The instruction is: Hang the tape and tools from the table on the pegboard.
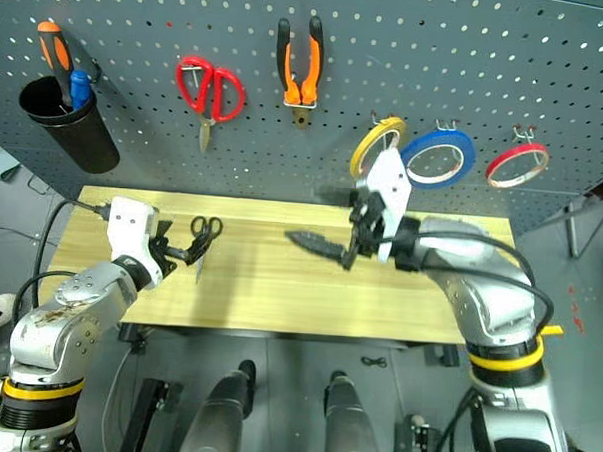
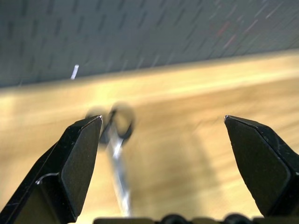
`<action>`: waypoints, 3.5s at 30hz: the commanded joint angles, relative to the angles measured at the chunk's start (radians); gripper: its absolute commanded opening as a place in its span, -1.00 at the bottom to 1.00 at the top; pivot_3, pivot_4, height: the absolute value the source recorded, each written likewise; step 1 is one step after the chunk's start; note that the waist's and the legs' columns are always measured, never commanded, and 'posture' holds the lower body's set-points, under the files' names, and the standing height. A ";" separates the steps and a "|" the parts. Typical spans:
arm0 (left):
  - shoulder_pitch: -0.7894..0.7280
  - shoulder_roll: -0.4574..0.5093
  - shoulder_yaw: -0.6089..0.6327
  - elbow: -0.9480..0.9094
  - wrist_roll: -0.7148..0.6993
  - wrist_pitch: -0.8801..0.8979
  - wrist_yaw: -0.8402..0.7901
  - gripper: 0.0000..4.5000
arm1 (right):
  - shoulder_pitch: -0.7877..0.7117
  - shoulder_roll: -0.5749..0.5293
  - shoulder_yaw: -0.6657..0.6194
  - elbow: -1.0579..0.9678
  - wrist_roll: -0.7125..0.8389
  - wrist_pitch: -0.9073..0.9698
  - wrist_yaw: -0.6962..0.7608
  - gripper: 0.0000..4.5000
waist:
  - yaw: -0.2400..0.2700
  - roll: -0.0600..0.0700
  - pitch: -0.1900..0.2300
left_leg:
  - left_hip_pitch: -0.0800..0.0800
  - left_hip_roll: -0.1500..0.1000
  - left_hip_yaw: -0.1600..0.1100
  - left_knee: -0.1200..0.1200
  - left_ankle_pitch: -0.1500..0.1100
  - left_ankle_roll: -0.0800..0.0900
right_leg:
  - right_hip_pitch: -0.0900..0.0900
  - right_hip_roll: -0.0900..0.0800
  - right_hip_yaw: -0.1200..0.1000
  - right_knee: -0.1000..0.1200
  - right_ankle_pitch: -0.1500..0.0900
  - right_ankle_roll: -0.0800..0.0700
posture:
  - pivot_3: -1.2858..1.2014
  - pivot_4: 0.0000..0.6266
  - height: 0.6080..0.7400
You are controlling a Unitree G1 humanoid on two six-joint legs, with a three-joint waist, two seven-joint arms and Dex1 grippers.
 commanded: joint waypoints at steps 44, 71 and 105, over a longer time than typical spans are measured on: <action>-0.275 -0.154 -0.024 0.659 0.295 -0.245 0.024 -0.96 | -0.091 0.068 0.064 0.083 -0.142 -0.129 0.093 1.00 | -0.007 -0.003 0.002 | -0.001 -0.001 -0.004 0.000 0.002 -0.004 | 0.000 0.000 -0.003 0.002 0.000 -0.001 | 0.08 0.14 1.00; -0.183 -0.126 -0.028 -0.134 0.214 -0.527 -0.134 -0.96 | -0.206 0.027 -0.138 -0.047 0.015 -0.039 -0.091 1.00 | -0.002 -0.003 0.002 | -0.003 -0.001 -0.006 0.000 0.004 -0.005 | 0.001 -0.001 -0.005 -0.001 0.002 -0.003 | 0.09 0.09 1.00; -0.291 -0.132 -0.018 0.083 0.256 -0.450 -0.040 -0.51 | -0.227 0.027 -0.123 0.017 -0.030 -0.080 -0.069 1.00 | 0.001 -0.003 0.002 | -0.004 -0.001 -0.008 0.001 0.004 -0.004 | 0.001 -0.001 -0.008 0.002 0.005 -0.007 | 0.08 0.08 1.00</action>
